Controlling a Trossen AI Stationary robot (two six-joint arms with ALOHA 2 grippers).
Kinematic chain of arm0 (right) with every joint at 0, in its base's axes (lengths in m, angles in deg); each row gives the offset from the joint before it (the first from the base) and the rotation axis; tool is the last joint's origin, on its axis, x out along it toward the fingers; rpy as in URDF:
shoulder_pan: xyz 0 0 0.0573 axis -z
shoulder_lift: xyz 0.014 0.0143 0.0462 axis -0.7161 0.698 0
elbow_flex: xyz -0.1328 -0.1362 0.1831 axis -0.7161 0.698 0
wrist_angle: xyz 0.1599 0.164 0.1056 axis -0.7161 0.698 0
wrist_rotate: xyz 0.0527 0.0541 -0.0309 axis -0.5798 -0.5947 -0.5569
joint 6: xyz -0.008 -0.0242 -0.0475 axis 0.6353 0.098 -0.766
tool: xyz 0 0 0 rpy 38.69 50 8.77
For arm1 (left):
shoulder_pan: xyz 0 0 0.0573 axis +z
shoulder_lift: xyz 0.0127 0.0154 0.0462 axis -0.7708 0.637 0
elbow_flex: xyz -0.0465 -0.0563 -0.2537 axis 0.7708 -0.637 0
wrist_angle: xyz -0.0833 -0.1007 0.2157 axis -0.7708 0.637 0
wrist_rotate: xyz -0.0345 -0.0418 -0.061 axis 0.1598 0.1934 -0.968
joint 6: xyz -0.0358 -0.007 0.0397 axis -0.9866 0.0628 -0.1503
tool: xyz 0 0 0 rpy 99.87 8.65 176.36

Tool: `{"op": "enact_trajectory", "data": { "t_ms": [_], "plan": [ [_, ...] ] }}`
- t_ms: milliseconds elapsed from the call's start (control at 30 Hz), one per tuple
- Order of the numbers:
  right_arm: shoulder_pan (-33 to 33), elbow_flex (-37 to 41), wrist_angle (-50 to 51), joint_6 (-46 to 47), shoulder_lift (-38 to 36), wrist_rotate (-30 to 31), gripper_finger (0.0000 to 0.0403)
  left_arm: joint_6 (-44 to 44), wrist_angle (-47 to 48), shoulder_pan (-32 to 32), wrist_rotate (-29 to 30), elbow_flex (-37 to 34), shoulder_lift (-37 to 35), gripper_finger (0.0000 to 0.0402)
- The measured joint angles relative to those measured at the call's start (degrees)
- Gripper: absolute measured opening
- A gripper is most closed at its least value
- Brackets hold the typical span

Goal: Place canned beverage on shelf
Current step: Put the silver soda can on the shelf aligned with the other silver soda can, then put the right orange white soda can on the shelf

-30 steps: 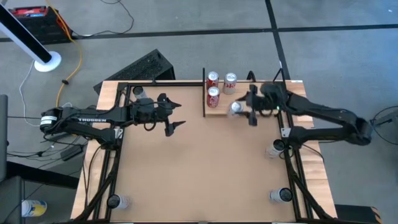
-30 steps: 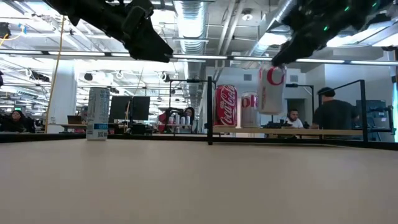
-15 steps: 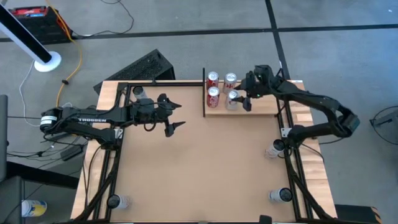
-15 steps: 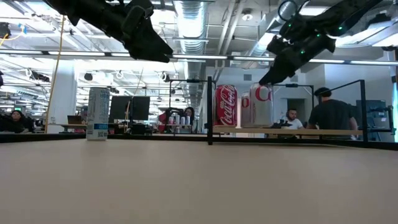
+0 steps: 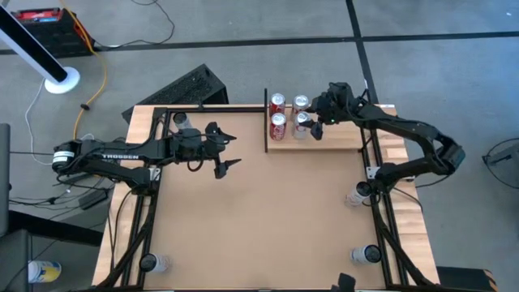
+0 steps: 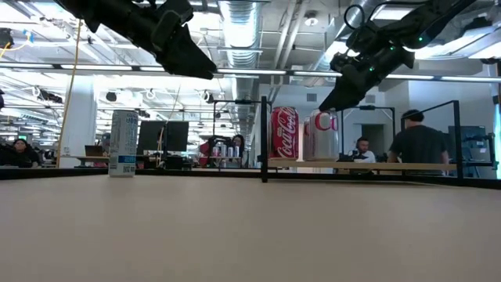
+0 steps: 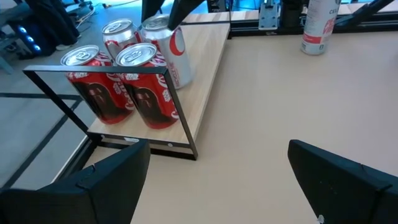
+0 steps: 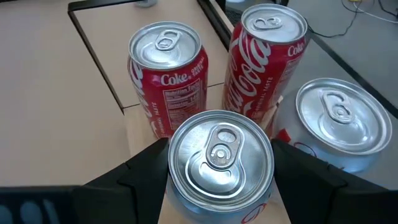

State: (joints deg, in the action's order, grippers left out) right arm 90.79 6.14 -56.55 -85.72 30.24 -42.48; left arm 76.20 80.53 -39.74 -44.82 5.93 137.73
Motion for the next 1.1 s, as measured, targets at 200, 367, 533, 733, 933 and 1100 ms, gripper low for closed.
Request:
{"op": "enact_trajectory", "data": {
  "t_ms": [200,367,533,733,933,1100],
  "plan": [
    [-0.1,0.0,0.3,0.5,0.1,0.3,0.0326,0.1,0.3,0.0,0.0,0.0,0.0,0.0367],
    [0.0,0.1,0.2,0.5,0.2,0.4,0.0375,0.1,0.9,0.0,0.0,0.0,0.0,0.0367],
    [-0.1,-0.5,0.4,0.6,0.2,0.4,0.0382,0.1,1.1,0.0,0.0,0.0,0.0,0.0367],
    [-0.1,-5.9,6.3,2.0,0.1,0.4,0.0381,0.1,1.1,0.0,0.0,0.0,0.0,0.0367],
    [-3.0,-16.1,25.7,6.5,-0.1,0.4,0.0381,0.7,1.1,0.0,0.0,0.0,0.0,0.0367],
    [-11.7,-21.6,44.6,14.7,-2.5,1.2,0.0381,3.0,1.1,0.0,0.0,0.0,0.0,0.0367]
  ]
}}
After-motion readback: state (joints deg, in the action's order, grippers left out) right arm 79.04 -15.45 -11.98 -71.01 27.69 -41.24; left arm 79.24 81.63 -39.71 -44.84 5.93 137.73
